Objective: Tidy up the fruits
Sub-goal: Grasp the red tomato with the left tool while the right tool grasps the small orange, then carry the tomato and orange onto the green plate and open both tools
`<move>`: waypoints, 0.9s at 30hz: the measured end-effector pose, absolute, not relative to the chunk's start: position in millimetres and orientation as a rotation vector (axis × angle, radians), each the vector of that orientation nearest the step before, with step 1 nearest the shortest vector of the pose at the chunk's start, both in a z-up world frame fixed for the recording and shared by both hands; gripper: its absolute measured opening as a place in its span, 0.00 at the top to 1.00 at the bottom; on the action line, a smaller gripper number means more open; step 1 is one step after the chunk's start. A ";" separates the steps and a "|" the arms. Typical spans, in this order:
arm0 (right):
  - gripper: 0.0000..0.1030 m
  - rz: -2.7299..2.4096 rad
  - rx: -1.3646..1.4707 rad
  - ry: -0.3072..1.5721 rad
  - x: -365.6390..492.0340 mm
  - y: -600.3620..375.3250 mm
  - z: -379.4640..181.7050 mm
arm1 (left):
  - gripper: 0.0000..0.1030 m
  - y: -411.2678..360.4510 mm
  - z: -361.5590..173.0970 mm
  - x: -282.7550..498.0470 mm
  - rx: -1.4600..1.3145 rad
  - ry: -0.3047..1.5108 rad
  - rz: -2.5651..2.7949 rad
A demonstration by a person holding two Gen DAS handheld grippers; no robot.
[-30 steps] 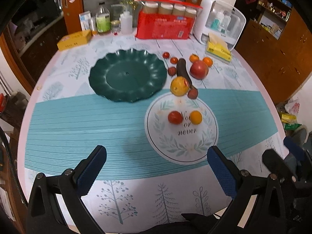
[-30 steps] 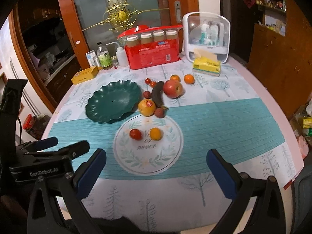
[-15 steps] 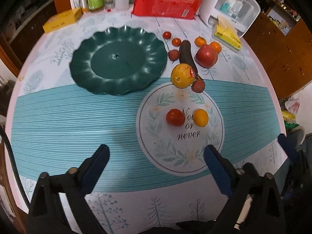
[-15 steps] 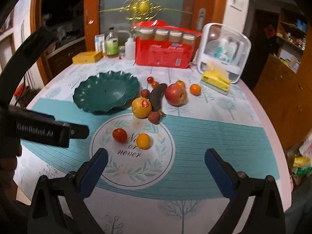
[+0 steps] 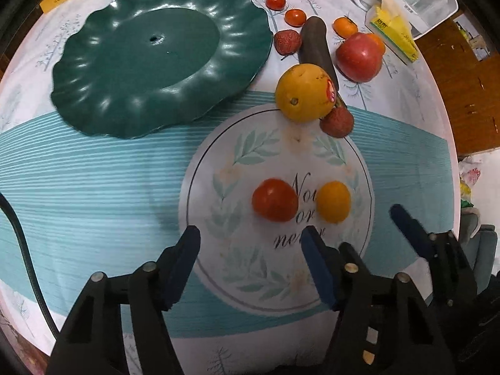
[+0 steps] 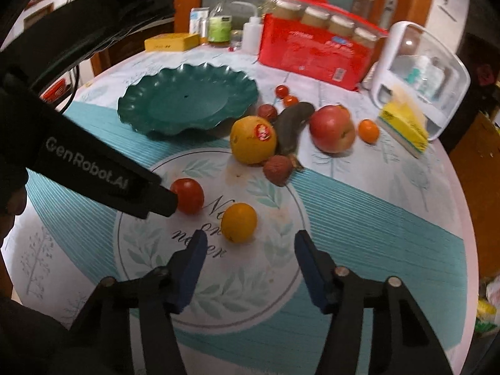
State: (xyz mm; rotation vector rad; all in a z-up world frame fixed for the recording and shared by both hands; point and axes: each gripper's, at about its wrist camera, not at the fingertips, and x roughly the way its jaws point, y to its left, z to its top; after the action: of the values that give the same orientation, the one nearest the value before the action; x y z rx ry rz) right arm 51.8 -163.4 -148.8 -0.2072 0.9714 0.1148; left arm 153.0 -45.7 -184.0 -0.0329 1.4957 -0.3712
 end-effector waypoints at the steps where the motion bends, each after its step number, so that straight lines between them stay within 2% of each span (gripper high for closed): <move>1: 0.51 0.124 -0.209 0.975 54.1 -162.6 -151.7 | 0.39 -48.3 -186.4 155.3 -0.036 1.498 -0.373; 5: 0.58 0.156 -0.221 0.984 63.5 -161.3 -164.2 | 0.50 -57.2 -196.7 166.5 -0.041 1.508 -0.390; 13: 0.69 0.198 -0.191 1.020 72.4 -161.4 -177.1 | 0.56 -76.2 -206.2 180.4 -0.033 1.531 -0.464; 19: 0.69 0.195 -0.155 1.014 76.1 -166.3 -178.4 | 0.70 -87.1 -211.2 183.7 -0.043 1.537 -0.501; 27: 0.70 0.186 -0.078 1.039 78.8 -173.2 -177.3 | 0.71 -81.2 -207.1 176.9 -0.044 1.523 -0.482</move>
State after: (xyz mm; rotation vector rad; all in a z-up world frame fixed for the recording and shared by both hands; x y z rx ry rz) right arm 78.8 -173.2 -177.3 -0.0779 1.0390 0.1861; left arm 176.9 -81.2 -207.1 -0.0439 1.5228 -0.4822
